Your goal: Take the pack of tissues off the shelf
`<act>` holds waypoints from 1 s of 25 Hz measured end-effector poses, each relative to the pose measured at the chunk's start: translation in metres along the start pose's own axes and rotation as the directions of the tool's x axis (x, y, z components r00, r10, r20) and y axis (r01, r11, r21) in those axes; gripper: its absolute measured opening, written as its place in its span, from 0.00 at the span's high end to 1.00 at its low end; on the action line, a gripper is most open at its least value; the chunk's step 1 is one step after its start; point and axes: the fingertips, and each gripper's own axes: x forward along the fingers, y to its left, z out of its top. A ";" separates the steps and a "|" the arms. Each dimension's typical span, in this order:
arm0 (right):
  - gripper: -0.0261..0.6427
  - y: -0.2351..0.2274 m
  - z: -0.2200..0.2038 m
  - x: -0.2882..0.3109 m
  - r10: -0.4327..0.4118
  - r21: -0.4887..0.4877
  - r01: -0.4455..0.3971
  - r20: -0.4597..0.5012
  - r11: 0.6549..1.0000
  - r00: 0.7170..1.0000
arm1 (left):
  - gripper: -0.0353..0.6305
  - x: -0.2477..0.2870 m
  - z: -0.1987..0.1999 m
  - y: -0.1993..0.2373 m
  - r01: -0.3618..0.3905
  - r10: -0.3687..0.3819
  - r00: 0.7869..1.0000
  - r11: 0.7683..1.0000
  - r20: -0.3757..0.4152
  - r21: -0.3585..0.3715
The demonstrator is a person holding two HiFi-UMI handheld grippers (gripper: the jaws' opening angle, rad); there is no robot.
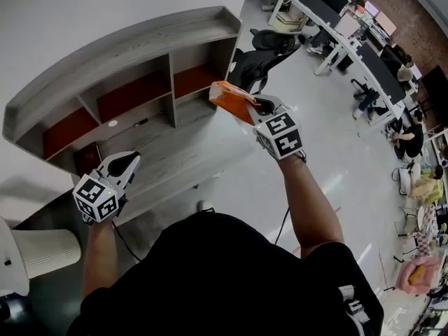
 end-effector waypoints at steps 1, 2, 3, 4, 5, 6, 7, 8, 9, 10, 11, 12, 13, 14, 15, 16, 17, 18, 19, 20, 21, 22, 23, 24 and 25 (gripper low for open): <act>0.94 -0.001 -0.002 0.000 0.000 -0.001 0.000 -0.001 1.000 1.000 | 0.92 0.002 0.000 -0.001 0.004 -0.004 1.000 1.000 0.001 0.001; 0.94 -0.002 -0.004 0.000 -0.001 -0.001 0.001 -0.004 1.000 1.000 | 0.92 0.005 0.000 -0.002 0.007 -0.007 1.000 1.000 0.002 0.002; 0.94 -0.003 -0.006 0.001 -0.001 0.000 0.001 -0.007 1.000 1.000 | 0.92 0.007 0.000 -0.003 0.010 -0.010 1.000 1.000 0.001 0.003; 0.94 -0.004 -0.008 0.001 0.000 0.000 0.000 -0.012 1.000 1.000 | 0.92 0.009 0.000 -0.003 0.012 -0.012 1.000 1.000 -0.001 0.004; 0.94 -0.004 -0.009 0.002 0.001 0.000 -0.001 -0.015 1.000 1.000 | 0.92 0.010 -0.001 -0.004 0.012 -0.012 1.000 1.000 -0.003 0.004; 0.94 -0.004 -0.010 0.004 0.003 0.002 -0.003 -0.018 1.000 1.000 | 0.92 0.011 -0.002 -0.003 0.010 -0.010 1.000 1.000 -0.005 0.003; 0.94 -0.004 -0.011 0.005 0.007 0.006 -0.007 -0.019 1.000 1.000 | 0.92 0.011 -0.002 -0.002 0.007 -0.007 1.000 1.000 -0.006 0.000; 0.94 -0.004 -0.012 0.007 0.011 0.012 -0.011 -0.019 1.000 1.000 | 0.92 0.010 -0.002 -0.001 0.002 -0.002 1.000 1.000 -0.006 -0.003; 0.94 -0.004 -0.013 0.009 0.016 0.016 -0.016 -0.020 1.000 1.000 | 0.92 0.010 -0.002 -0.001 -0.003 0.003 1.000 1.000 -0.006 -0.005; 0.94 -0.003 -0.015 0.011 0.022 0.017 -0.022 -0.019 1.000 1.000 | 0.92 0.010 -0.002 -0.001 -0.008 0.008 1.000 1.000 -0.006 -0.007; 0.94 -0.003 -0.016 0.013 0.028 0.016 -0.028 -0.017 0.999 0.999 | 0.92 0.010 -0.002 0.000 -0.012 0.012 1.000 1.000 -0.005 -0.008; 0.94 -0.003 -0.016 0.015 0.032 0.011 -0.031 -0.016 0.999 0.999 | 0.92 0.010 -0.002 0.000 -0.016 0.016 1.000 1.000 -0.006 -0.009; 0.94 -0.003 -0.017 0.018 0.035 0.006 -0.035 -0.017 0.999 0.999 | 0.92 0.010 -0.002 0.001 -0.019 0.019 1.000 1.000 -0.006 -0.010; 0.94 -0.003 -0.018 0.020 0.040 0.002 -0.040 -0.021 0.999 0.999 | 0.92 0.010 -0.002 0.001 -0.023 0.023 1.000 1.000 -0.007 -0.012; 0.94 -0.002 -0.019 0.023 0.047 0.000 -0.047 -0.025 0.999 0.999 | 0.92 0.011 -0.003 0.001 -0.026 0.026 1.000 1.000 -0.009 -0.016; 0.94 0.000 -0.021 0.026 0.054 -0.001 -0.055 -0.030 0.999 0.998 | 0.92 0.011 -0.004 0.001 -0.030 0.029 1.000 0.999 -0.011 -0.019; 0.94 0.001 -0.022 0.030 0.063 0.000 -0.063 -0.033 0.998 0.997 | 0.92 0.011 -0.006 0.002 -0.034 0.034 0.999 0.999 -0.013 -0.023; 0.94 0.003 -0.022 0.034 0.072 0.001 -0.072 -0.034 0.997 0.997 | 0.92 0.011 -0.008 0.003 -0.039 0.039 0.999 0.999 -0.015 -0.026; 0.94 0.004 -0.023 0.037 0.083 0.003 -0.082 -0.034 0.997 0.996 | 0.92 0.011 -0.010 0.003 -0.046 0.045 0.999 0.999 -0.018 -0.029; 0.94 0.005 -0.024 0.041 0.092 0.004 -0.092 -0.035 0.996 0.995 | 0.92 0.011 -0.012 0.005 -0.052 0.052 0.998 0.998 -0.021 -0.032; 0.94 0.006 -0.025 0.044 0.102 0.003 -0.102 -0.037 0.995 0.994 | 0.92 0.011 -0.013 0.006 -0.059 0.058 0.998 0.998 -0.023 -0.036; 0.94 0.008 -0.026 0.047 0.112 0.002 -0.112 -0.041 0.994 0.993 | 0.92 0.011 -0.015 0.007 -0.066 0.065 0.998 0.997 -0.026 -0.040; 0.94 0.009 -0.027 0.051 0.121 0.000 -0.121 -0.045 0.993 0.992 | 0.92 0.011 -0.016 0.008 -0.073 0.071 0.997 0.996 -0.028 -0.045; 0.94 0.010 -0.029 0.054 0.129 -0.003 -0.129 -0.049 0.992 0.990 | 0.92 0.011 -0.018 0.008 -0.079 0.077 0.997 0.996 -0.031 -0.050; 0.94 0.011 -0.030 0.057 0.137 -0.006 -0.138 -0.053 0.990 0.989 | 0.92 0.011 -0.019 0.008 -0.085 0.083 0.996 0.995 -0.034 -0.055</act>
